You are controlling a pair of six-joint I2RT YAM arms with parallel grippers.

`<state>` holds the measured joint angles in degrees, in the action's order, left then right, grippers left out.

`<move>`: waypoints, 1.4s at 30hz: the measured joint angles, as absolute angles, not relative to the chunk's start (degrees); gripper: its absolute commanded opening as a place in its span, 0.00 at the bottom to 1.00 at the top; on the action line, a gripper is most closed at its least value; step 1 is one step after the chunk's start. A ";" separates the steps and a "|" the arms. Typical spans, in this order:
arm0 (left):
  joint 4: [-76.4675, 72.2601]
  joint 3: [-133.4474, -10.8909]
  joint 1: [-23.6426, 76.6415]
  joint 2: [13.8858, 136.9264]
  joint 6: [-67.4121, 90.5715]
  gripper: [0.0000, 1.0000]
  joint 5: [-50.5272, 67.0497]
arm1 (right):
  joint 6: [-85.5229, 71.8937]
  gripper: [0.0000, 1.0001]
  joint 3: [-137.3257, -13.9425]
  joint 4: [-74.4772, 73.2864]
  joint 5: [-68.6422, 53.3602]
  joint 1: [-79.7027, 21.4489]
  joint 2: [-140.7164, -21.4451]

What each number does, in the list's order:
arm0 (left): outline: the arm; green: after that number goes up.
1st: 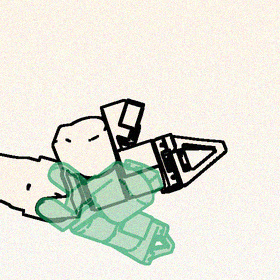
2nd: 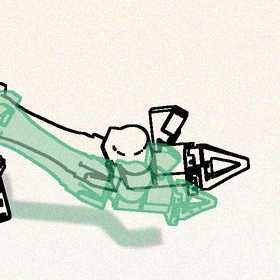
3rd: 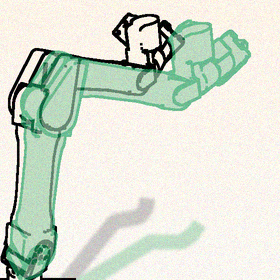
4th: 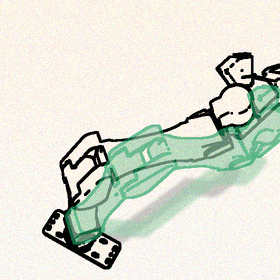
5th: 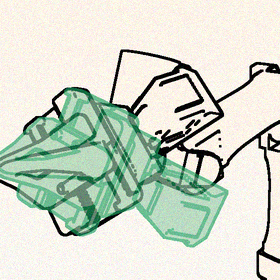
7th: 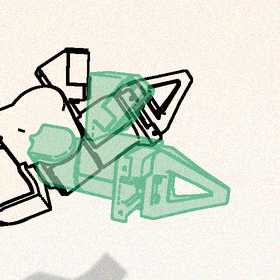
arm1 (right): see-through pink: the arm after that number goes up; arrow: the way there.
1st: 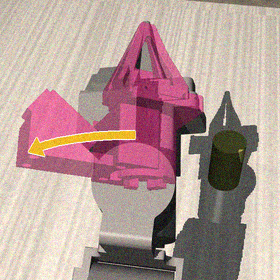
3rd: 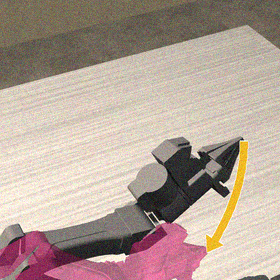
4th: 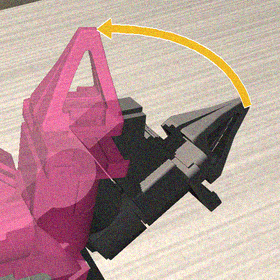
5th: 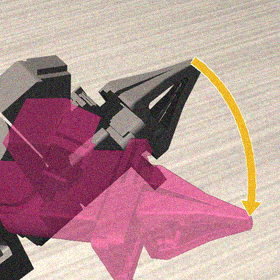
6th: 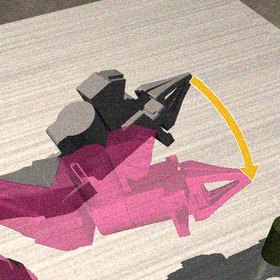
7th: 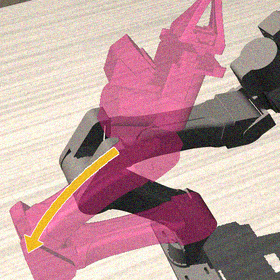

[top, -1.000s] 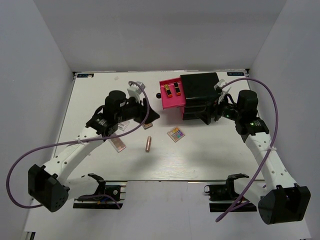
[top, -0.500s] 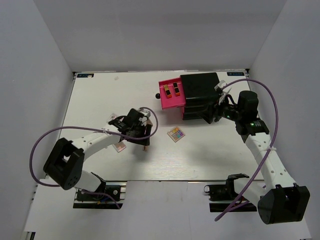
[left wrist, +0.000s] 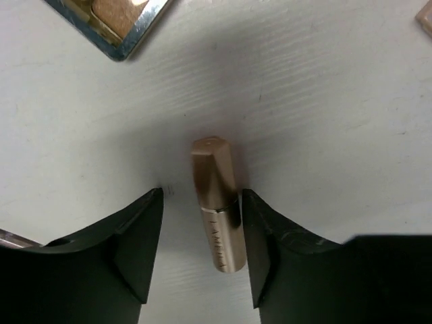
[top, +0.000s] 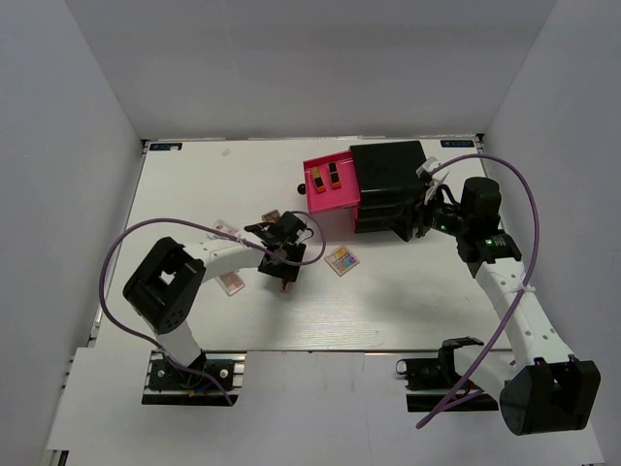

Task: Organize the makeup

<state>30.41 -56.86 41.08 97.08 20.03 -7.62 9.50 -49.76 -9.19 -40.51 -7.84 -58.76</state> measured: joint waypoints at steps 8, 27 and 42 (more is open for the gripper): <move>30.55 -57.14 41.80 96.84 20.51 0.10 -8.99 | 9.45 0.64 -49.76 -9.17 -40.53 -7.51 -58.61; 20.10 -79.64 41.54 90.35 -5.93 0.01 3.46 | 9.39 0.64 -49.71 -8.86 -40.51 -7.44 -58.57; 18.92 -95.64 41.19 110.87 -19.31 0.12 3.46 | 9.17 0.67 -49.69 -8.80 -40.56 -6.72 -57.04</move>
<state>18.92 -95.64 41.19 110.87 -19.31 3.46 9.17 -49.69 -8.80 -40.56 -6.72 -57.04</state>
